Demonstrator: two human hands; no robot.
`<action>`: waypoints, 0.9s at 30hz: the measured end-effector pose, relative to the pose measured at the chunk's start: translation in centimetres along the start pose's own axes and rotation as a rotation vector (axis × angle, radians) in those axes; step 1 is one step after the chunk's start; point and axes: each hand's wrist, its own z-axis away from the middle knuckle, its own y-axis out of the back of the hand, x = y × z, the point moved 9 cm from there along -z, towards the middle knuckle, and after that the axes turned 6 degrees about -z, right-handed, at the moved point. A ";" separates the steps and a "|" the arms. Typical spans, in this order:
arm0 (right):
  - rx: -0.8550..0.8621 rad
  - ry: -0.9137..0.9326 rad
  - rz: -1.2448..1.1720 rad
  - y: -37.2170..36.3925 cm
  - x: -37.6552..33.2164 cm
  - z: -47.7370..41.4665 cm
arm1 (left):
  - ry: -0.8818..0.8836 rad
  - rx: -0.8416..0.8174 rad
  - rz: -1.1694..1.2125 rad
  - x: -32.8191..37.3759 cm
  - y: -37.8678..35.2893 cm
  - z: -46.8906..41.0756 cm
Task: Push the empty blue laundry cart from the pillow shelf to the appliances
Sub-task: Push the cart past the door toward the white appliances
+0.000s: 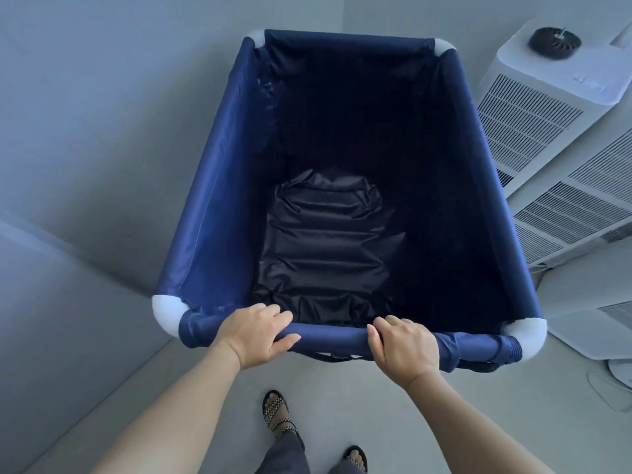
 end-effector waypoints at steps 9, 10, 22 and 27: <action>0.047 -0.079 0.019 -0.6 1.5 -6.6 | -0.077 -0.023 -0.065 -3.9 1.0 -6.9; 0.051 -0.084 0.019 -0.7 1.6 -7.3 | -0.084 -0.019 -0.069 -4.2 1.1 -7.5; 0.081 -0.105 0.016 -1.4 4.5 -16.0 | -0.084 -0.029 -0.124 -8.6 3.6 -16.2; 0.078 -0.121 -0.003 -1.7 6.0 -19.5 | -0.084 -0.046 -0.111 -10.0 4.5 -19.7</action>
